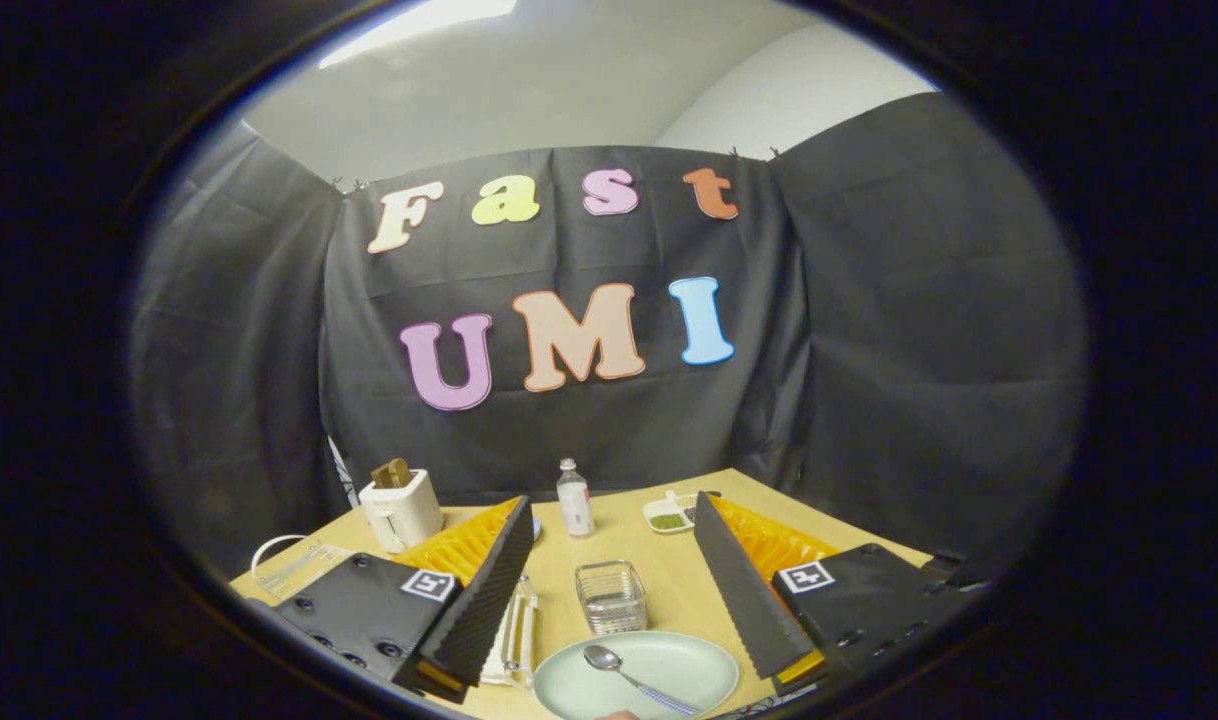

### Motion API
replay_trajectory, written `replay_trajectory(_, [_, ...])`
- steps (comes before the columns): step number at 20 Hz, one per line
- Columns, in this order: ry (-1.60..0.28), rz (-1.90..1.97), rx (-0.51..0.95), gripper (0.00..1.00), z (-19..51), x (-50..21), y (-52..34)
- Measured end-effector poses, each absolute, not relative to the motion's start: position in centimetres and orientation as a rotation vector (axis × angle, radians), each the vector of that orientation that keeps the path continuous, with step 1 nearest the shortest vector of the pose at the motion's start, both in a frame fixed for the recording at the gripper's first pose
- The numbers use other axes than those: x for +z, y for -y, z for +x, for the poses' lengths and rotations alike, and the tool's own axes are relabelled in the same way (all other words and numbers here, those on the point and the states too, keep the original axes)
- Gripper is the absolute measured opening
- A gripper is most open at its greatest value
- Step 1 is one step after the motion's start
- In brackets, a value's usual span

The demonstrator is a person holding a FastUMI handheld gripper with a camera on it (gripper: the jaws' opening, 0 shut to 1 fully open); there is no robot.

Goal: Take the plate from the dish rack, then take the spoon from the basket and place it into the plate.

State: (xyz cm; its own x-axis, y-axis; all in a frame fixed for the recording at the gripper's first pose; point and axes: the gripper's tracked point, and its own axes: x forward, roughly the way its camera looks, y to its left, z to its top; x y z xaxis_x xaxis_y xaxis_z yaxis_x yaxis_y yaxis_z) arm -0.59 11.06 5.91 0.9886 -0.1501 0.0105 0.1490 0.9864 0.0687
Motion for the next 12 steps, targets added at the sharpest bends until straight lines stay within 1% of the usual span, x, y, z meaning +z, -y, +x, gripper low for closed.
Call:
replay_trajectory(6, [-0.004,0.041,-0.187,1.0,-0.7,5.0,-10.0])
replay_trajectory(12, [-0.018,0.032,-0.185,1.0,-1.0,4.3,-9.7])
